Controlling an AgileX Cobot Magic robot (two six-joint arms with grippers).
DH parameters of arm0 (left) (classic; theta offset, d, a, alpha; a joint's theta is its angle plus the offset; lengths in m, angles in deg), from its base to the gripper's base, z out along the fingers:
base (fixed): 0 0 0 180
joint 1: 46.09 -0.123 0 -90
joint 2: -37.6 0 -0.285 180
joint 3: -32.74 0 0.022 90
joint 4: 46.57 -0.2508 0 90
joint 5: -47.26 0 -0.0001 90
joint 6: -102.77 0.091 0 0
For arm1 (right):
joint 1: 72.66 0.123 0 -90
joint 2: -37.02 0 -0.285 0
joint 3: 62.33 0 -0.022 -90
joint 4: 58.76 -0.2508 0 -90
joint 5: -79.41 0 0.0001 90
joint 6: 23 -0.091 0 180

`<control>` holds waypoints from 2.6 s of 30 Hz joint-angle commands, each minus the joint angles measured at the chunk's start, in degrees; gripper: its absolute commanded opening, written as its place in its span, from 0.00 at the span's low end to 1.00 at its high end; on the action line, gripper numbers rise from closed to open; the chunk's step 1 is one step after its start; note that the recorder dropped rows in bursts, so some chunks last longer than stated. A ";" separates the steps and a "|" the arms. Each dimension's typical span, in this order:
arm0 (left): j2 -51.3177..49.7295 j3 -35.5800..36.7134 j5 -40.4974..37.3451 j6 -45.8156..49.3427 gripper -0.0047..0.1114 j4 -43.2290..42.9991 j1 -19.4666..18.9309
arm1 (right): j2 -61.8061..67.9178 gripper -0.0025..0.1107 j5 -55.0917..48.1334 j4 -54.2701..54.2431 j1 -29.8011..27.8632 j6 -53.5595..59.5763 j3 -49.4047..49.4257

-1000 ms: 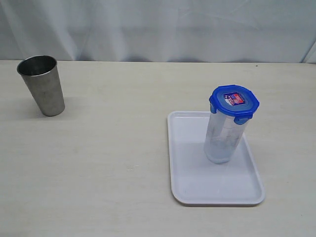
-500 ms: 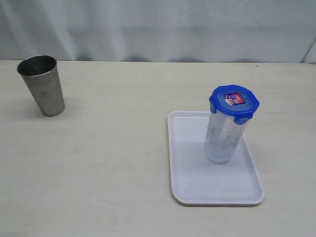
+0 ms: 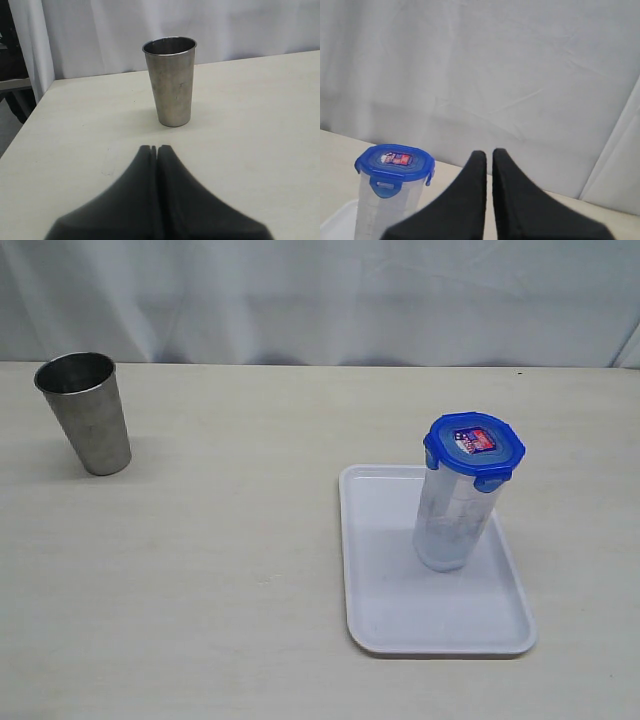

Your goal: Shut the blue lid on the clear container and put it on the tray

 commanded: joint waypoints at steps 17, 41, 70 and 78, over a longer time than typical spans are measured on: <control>0.17 0.19 0.20 -0.34 0.04 -0.11 -0.25 | -0.28 0.06 -11.26 -0.14 -5.03 -3.35 0.20; 0.17 0.19 -0.26 -0.34 0.04 -0.11 -0.25 | -0.28 0.06 -21.72 0.13 -5.03 -10.94 0.20; 0.17 0.19 -0.26 -0.34 0.04 -0.11 -0.25 | -0.28 0.06 -22.52 -0.11 -5.03 -11.09 0.20; 0.17 0.19 -0.26 -0.34 0.04 -0.11 -0.25 | -0.28 0.06 -22.52 -0.11 -5.03 -11.09 0.20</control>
